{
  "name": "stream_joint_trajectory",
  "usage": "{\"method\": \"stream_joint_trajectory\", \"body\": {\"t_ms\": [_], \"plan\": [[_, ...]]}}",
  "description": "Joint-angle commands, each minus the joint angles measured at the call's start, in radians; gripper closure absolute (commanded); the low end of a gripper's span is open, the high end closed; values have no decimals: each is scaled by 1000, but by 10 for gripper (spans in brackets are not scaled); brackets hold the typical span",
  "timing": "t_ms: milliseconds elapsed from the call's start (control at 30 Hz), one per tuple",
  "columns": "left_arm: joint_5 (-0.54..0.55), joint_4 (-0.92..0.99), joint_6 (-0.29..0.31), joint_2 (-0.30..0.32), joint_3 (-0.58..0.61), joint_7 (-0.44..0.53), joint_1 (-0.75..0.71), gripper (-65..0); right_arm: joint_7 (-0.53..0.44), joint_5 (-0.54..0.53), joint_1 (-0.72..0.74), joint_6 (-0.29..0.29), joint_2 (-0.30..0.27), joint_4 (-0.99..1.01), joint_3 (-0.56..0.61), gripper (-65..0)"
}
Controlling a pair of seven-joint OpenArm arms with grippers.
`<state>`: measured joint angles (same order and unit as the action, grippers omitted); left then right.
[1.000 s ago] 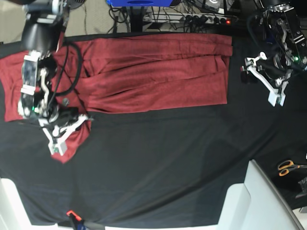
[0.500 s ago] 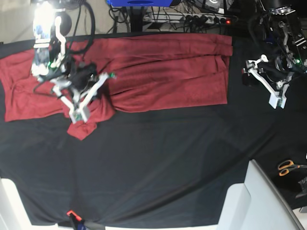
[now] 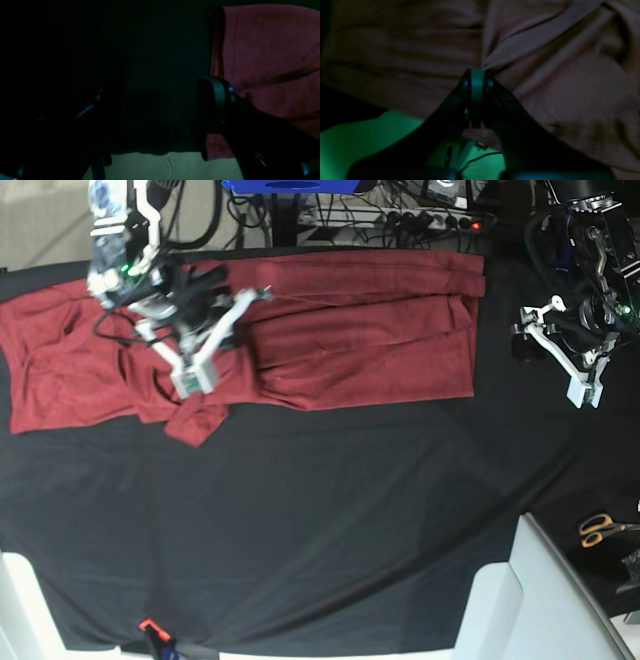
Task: Fold the T-shirt properly
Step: 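Grasp the sleeve end with the right gripper and drag it over the body, then regrasp the maroon fabric at the hem with the right gripper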
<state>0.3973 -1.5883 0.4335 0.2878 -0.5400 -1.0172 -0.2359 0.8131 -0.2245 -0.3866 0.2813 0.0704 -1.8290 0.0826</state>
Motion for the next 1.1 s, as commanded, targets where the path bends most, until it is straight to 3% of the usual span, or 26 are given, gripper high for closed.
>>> {"method": "stream_joint_trajectory", "body": {"t_ms": [0, 233, 533, 667, 733, 800, 933, 1067], "plan": [[9, -16, 0, 18, -5, 11, 5, -443, -16, -11, -7, 9, 6, -25, 15, 0], [9, -16, 0, 18, -5, 11, 2, -443, -19, -8, -28, 9, 6, -21, 93, 0], [9, -16, 0, 21, -9, 11, 0, -443, -19, -9, -33, 9, 7, 1, 95, 0], [9, -14, 0, 47, -70, 11, -4, -443, -19, -11, -28, 9, 7, 28, 95, -5], [9, -14, 1, 61, -116, 11, -6, -443, -18, -11, -33, 9, 7, 24, 102, -51], [9, 9, 5, 80, -147, 11, -15, -443, -16, -11, -35, 9, 2, 10, 135, -137], [9, 87, 104, 136, -176, 13, -38, -443, -16, -11, -48, 9, -2, -56, 145, -264], [7, 168, 224, 156, -240, 88, -90, -443, -10, -6, 38, 9, -4, -64, 92, -270]]}}
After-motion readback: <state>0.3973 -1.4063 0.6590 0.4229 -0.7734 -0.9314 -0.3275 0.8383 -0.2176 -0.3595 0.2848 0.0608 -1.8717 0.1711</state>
